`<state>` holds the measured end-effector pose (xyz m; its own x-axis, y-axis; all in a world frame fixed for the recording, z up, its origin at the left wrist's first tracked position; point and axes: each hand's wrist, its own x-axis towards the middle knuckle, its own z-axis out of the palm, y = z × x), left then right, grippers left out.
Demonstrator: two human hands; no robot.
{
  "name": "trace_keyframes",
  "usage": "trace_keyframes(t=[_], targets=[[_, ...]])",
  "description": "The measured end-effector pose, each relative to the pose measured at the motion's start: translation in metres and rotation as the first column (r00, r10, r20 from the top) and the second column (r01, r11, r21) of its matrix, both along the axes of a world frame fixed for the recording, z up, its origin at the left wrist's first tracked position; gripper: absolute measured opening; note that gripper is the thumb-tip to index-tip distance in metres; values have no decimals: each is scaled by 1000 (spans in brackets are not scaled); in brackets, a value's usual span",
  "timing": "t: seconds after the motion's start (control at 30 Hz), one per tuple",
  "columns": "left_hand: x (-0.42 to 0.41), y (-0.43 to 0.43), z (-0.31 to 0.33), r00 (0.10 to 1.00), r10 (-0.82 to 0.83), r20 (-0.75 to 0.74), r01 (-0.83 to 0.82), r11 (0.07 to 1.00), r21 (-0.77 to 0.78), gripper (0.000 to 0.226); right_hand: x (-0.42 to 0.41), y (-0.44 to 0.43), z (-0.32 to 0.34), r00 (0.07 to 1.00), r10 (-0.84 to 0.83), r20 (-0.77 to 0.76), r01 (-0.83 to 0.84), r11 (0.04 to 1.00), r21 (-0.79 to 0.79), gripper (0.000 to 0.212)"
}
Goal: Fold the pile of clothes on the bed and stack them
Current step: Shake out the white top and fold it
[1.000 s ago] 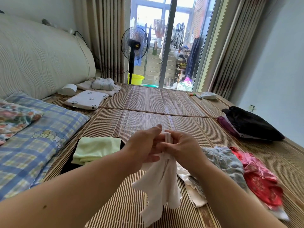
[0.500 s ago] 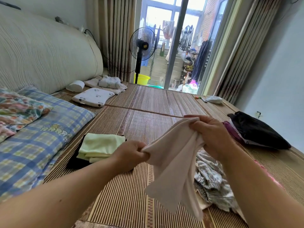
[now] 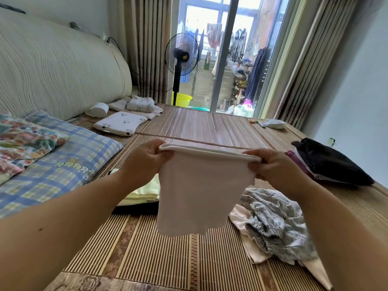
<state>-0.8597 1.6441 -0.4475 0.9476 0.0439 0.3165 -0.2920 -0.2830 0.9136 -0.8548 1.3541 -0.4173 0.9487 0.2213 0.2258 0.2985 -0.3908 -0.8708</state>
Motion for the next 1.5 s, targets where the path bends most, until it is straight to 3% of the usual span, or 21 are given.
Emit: trace_keyframes(t=[0.17,0.27,0.37,0.43,0.5,0.57,0.63,0.67,0.73,0.83,0.93,1.0,1.1,1.17,1.2,1.27,1.33,1.37,1.43,1.5], targets=[[-13,20,7,991,-131,32,129,991,40,31,-15,4,9,981,114,-157,-91,985,148,29],[-20,32,7,978,-207,-6,207,978,-3,27,-17,6,11,954,184,-235,-128,964,235,31],[-9,34,-9,966,-233,-113,228,972,-55,24,-9,9,0,927,162,-338,-78,965,251,32],[11,28,-30,964,-178,-197,184,983,13,18,2,15,-23,897,86,-434,15,975,224,33],[33,20,-62,970,-57,-236,112,968,227,22,13,18,-62,841,-18,-540,108,985,135,37],[47,14,-100,939,42,-342,93,925,370,27,25,19,-109,822,-186,-539,131,982,-139,45],[50,12,-139,859,123,-496,191,823,535,43,36,19,-153,864,-325,-385,84,846,-526,59],[47,14,-155,810,160,-563,275,745,608,46,40,21,-170,891,-328,-315,60,771,-634,63],[35,17,-178,726,213,-653,406,633,659,48,50,32,-193,930,-246,-272,-8,727,-686,67],[17,24,-194,663,219,-716,441,658,610,48,69,54,-212,944,-114,-311,-136,722,-678,74],[6,21,-194,639,192,-745,490,645,587,35,84,72,-221,948,-84,-306,-213,545,-811,74],[8,17,-192,658,187,-730,510,603,614,26,88,75,-225,944,-79,-319,-244,483,-841,67],[28,14,-188,711,203,-673,459,592,663,16,85,66,-227,950,-115,-290,-194,511,-837,48],[44,15,-188,755,253,-605,230,761,606,12,76,50,-226,930,-228,-287,-104,585,-804,41],[50,16,-188,756,281,-591,74,860,504,13,71,41,-226,903,-299,-309,-60,624,-779,39],[55,19,-193,727,289,-623,-133,949,284,13,57,24,-226,822,-399,-406,-17,696,-718,39],[51,22,-198,697,216,-684,-95,973,212,20,41,9,-229,789,-386,-478,32,803,-595,41],[47,23,-200,692,191,-696,-43,974,224,27,33,5,-229,801,-344,-490,42,848,-528,54],[40,25,-200,678,181,-713,46,957,287,36,18,1,-229,834,-280,-474,-4,858,-513,87],[32,23,-195,620,216,-754,148,912,383,39,14,1,-231,845,-262,-467,-29,848,-529,86]])
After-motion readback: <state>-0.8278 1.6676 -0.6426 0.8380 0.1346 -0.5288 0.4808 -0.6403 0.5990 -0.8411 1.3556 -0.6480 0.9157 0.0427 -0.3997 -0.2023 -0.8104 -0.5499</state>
